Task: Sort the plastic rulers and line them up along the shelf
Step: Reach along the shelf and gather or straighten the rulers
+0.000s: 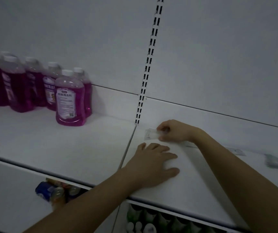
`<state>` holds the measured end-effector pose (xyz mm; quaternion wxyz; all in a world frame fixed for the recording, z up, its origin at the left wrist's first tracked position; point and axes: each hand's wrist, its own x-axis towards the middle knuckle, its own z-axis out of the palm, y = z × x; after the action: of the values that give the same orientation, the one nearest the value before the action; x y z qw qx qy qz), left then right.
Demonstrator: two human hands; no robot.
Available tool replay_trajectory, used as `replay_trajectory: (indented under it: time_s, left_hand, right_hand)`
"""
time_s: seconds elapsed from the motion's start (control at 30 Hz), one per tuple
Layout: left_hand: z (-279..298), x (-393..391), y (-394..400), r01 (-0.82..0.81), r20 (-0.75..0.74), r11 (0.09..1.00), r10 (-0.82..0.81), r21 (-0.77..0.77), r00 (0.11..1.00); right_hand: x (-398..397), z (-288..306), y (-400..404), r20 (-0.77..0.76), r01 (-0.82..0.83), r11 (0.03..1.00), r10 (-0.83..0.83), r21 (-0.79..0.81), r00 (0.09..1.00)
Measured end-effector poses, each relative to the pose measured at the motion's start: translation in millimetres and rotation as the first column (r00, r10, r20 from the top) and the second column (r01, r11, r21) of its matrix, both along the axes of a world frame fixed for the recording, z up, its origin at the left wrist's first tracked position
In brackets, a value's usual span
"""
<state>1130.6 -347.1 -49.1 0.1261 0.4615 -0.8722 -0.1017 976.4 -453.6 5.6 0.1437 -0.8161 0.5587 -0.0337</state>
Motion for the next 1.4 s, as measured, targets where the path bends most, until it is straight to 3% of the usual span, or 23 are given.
replay_trajectory:
  time_s: [0.23,0.4,0.6,0.77,0.87,1.1,1.4]
  left_hand:
    - [0,3,1,0.031,-0.033,1.000,-0.031,-0.007,0.999]
    - [-1,3,4,0.018,-0.054,1.000,-0.019,-0.016,0.998]
    - [10,-5,11,-0.055,0.002,0.998,0.055,0.027,0.998]
    - [31,-43,18,-0.150,0.089,0.987,0.145,0.054,0.985]
    - [41,-88,37,-0.089,0.070,0.992,0.083,0.091,0.994]
    - [59,-245,134,0.123,0.014,0.992,-0.123,0.016,0.992]
    - [70,-445,270,0.408,0.035,0.913,-0.408,0.004,0.912]
  right_hand:
    - [5,-1,13,-0.002,0.077,0.997,-0.077,-0.013,0.997]
    - [-3,-3,36,0.131,0.171,0.978,-0.155,-0.120,0.979]
    - [-30,-2,94,0.257,0.295,0.935,-0.241,-0.199,0.936]
    - [-82,1,154,0.256,0.399,0.901,-0.350,-0.172,0.901]
    - [-130,2,195,0.237,0.489,0.860,-0.451,-0.141,0.861]
    - [-265,9,326,0.169,0.657,0.740,-0.636,-0.144,0.753]
    - [-423,32,521,0.150,0.837,0.519,-0.826,-0.170,0.543]
